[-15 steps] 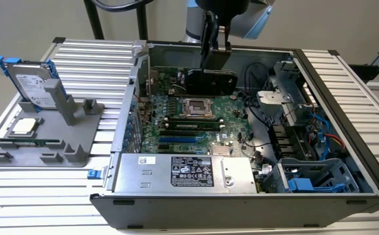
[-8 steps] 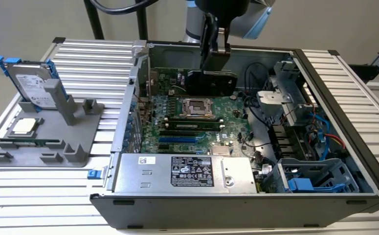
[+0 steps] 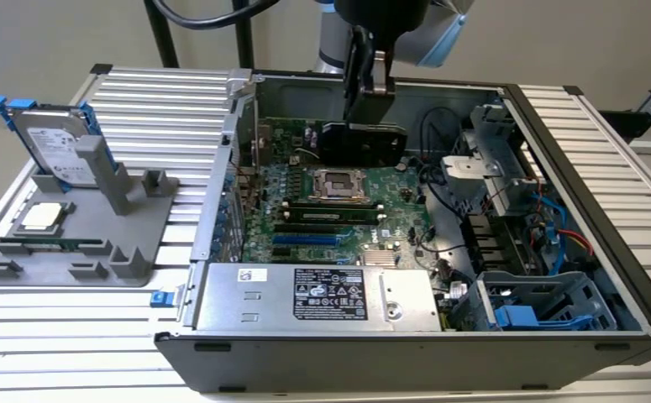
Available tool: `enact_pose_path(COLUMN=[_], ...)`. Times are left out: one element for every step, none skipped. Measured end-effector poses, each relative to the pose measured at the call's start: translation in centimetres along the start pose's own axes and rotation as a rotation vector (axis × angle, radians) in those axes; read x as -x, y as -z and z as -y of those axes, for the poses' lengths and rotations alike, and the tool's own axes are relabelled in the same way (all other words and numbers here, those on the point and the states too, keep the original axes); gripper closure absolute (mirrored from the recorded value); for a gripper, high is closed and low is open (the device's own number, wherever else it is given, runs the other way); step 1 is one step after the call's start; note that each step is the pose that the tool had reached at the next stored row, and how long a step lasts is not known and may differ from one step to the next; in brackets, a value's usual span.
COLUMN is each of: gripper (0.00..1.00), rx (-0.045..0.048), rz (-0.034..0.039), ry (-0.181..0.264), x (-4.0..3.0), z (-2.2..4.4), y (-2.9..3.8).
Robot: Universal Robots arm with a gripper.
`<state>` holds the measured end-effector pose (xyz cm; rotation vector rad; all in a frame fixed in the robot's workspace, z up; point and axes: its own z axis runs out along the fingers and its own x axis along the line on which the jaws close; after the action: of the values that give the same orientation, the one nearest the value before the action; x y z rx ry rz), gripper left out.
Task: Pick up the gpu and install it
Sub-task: 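Insert the gpu into the slot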
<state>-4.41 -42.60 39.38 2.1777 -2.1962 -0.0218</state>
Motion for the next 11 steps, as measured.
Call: enact_pose_path(gripper=[1.0, 1.0, 1.0, 1.0, 1.0, 1.0, 1.0, 1.0, 1.0, 1.0, 1.0], rx=[0.0, 0.0, 0.0, 0.0, 0.0, -0.0001, 0.0, 0.0, 0.0, 0.0, 0.0], rz=[0.0, 0.0001, 0.0, 0.0, 0.0, 0.0, 0.0001, 0.0, 0.0, 0.0, 0.0], ry=[0.0, 0.0, 0.0, 0.0, 0.0, 0.0, 0.0, 0.0, 0.0, 0.0, 0.0], x=[0.0, 0.0, 0.0, 0.0, 0.0, 0.01, 0.01, 0.01, 0.01, 0.01, 0.01], z=[0.0, 0.0, 0.01, 0.01, 0.01, 0.01, 0.01, 0.01, 0.01, 0.02, 0.02], y=[-0.03, -0.07, -0.1, -0.14, -0.17, -0.21, -0.25, -0.29, -0.33, -0.37, -0.41])
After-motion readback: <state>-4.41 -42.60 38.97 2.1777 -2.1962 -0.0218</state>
